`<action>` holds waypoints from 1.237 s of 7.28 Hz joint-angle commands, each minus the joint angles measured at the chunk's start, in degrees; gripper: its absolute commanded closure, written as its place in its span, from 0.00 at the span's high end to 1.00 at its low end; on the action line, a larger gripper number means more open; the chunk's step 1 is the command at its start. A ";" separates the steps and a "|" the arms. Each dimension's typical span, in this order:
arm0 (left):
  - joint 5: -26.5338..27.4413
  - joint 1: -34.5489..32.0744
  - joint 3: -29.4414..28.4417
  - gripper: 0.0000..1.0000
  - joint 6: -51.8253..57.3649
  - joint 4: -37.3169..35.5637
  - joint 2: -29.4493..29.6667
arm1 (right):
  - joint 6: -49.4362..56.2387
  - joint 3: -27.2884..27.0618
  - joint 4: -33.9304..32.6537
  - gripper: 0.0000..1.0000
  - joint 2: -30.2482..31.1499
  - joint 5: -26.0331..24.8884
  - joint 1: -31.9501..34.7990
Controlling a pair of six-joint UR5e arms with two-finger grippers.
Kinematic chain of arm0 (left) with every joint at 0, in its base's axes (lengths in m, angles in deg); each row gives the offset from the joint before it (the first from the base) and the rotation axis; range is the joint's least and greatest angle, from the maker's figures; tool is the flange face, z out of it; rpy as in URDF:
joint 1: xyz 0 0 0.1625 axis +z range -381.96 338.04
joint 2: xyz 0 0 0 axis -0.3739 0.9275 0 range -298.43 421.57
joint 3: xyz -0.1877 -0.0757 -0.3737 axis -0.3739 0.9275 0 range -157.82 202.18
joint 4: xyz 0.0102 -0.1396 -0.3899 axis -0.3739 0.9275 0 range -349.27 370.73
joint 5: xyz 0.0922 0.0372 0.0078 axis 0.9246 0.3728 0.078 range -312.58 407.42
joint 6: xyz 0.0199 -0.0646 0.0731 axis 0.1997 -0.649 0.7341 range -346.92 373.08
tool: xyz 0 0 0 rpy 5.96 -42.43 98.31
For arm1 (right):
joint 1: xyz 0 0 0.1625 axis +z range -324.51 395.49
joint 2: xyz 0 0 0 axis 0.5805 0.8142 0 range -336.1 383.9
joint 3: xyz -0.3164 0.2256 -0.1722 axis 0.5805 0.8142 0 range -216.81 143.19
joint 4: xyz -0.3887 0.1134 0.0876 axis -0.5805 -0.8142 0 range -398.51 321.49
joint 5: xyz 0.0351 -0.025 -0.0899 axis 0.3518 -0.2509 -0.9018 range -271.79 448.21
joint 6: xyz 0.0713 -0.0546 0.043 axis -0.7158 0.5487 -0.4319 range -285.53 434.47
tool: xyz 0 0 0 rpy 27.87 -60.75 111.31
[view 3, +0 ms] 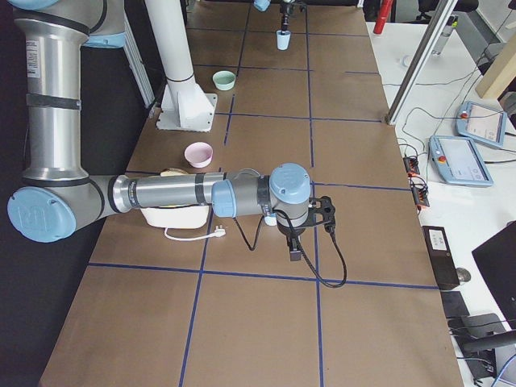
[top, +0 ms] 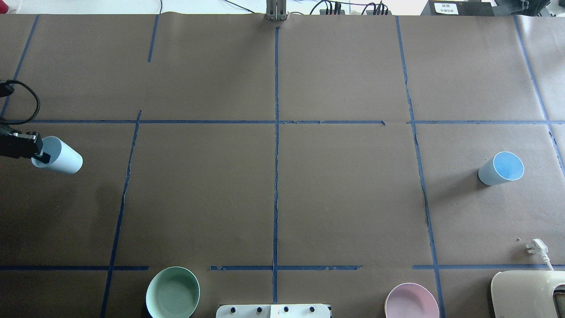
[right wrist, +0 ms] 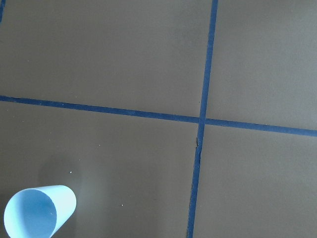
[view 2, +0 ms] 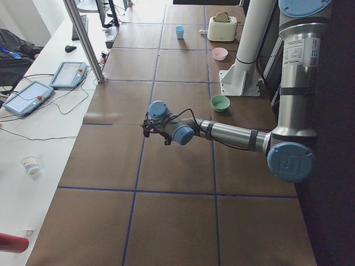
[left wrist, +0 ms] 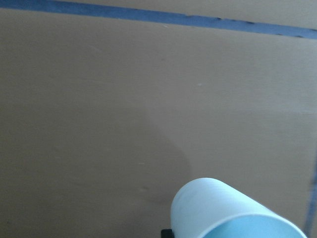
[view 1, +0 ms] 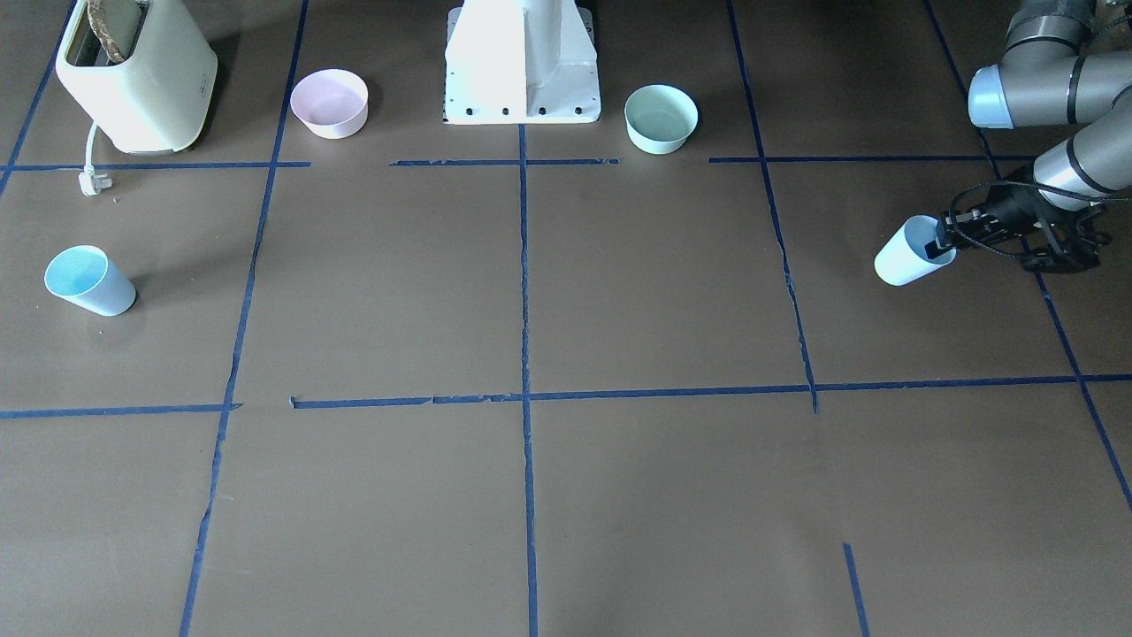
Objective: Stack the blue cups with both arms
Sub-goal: 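Lower the left gripper and grasp the light-blue cup near it, then carry the light-blue cup with the left gripper to the table centre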
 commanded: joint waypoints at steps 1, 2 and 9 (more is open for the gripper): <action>2.47 3.68 7.07 0.00 -11.39 -18.02 15.89 | 0.00 -0.04 0.05 1.00 0.08 1.14 0.00; 11.46 14.24 6.56 0.00 -21.81 -20.44 23.03 | 0.00 -0.04 0.05 1.00 0.17 1.14 0.00; 26.40 31.66 -18.49 0.01 -33.70 -10.27 45.43 | 0.00 -0.04 0.05 1.00 0.17 1.14 0.00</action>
